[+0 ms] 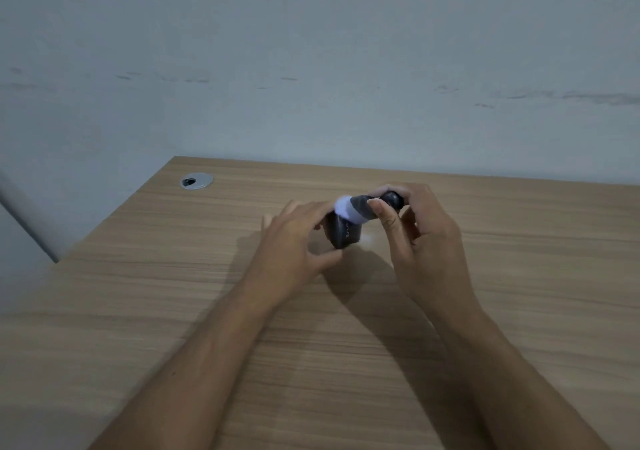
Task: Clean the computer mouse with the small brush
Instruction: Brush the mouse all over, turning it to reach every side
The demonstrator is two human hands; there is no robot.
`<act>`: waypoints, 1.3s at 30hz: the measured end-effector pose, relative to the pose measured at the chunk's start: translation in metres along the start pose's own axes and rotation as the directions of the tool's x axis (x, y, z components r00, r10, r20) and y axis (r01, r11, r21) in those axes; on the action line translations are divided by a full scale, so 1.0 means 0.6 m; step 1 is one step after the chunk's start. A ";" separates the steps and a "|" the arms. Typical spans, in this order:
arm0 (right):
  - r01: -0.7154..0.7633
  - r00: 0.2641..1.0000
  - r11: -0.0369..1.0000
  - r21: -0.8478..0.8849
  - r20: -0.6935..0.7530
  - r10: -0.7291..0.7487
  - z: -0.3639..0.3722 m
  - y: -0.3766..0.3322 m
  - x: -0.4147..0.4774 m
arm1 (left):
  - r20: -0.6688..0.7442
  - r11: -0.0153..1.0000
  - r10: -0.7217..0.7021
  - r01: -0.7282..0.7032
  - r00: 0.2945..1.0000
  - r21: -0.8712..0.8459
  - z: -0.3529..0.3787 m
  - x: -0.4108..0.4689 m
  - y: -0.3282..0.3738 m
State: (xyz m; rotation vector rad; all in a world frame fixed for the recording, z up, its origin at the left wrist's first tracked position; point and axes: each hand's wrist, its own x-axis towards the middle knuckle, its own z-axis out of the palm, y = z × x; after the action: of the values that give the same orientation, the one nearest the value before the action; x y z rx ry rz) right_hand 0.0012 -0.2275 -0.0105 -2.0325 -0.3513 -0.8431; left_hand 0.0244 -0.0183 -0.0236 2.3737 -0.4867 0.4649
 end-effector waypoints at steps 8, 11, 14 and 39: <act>-0.094 0.996 0.994 0.053 0.008 0.093 -0.006 -0.007 -0.001 | -0.011 0.997 0.046 -0.045 0.999 0.069 -0.003 0.006 -0.004; -0.060 0.994 0.993 0.105 0.103 0.049 -0.001 -0.025 -0.002 | 0.004 0.992 0.030 -0.031 1.000 0.120 -0.006 0.008 -0.009; -0.059 0.998 0.998 0.010 0.009 0.059 0.002 -0.008 0.000 | 0.000 0.994 0.041 -0.040 0.999 0.104 -0.005 0.008 -0.010; -0.010 0.999 0.999 -0.038 0.043 0.012 -0.003 -0.002 0.003 | -0.012 0.988 0.005 -0.003 1.000 0.153 0.001 0.012 -0.001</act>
State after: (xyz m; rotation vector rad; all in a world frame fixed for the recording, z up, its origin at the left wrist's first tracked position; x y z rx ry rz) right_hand 0.0010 -0.2285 -0.0078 -2.0883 -0.3500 -0.8058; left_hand 0.0308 -0.0198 -0.0212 2.5156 -0.4649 0.5351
